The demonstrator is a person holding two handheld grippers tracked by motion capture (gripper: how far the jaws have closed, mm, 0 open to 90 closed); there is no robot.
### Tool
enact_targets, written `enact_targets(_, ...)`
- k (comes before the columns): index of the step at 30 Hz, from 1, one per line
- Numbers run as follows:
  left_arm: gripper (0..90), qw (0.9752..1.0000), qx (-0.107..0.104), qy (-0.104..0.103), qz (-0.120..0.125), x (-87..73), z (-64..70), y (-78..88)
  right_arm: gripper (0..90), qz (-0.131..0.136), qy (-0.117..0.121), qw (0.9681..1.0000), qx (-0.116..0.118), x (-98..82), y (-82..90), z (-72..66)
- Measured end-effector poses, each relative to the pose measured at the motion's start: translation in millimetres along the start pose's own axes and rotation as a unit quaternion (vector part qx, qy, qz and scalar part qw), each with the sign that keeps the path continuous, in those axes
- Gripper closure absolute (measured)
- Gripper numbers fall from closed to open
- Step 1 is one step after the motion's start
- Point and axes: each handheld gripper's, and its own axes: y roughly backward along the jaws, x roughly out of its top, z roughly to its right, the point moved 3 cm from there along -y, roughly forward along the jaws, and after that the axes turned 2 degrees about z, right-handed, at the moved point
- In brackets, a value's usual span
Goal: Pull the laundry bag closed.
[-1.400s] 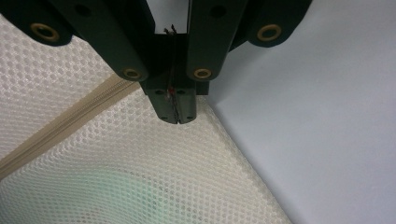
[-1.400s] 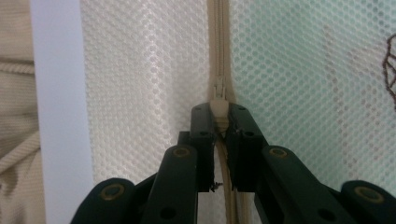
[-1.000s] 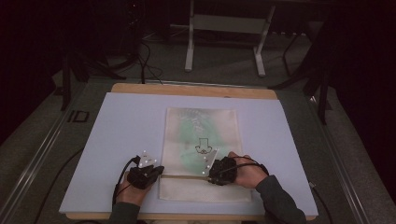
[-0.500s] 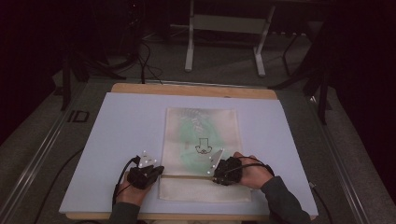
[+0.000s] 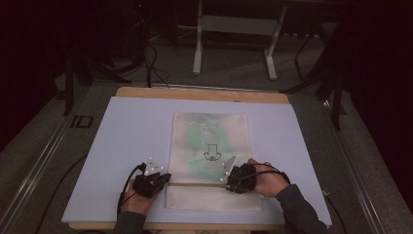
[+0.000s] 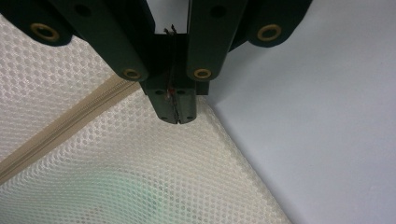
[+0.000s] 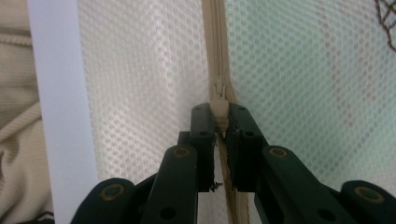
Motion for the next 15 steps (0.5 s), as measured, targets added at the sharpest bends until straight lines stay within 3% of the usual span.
enact_targets(15, 89.4, 1.0000, 0.001, 0.000, 0.000, -0.1, 0.1, 0.1, 82.3, -0.002, -0.011, 0.9999, -0.005, -11.2, 3.8, 1.4)
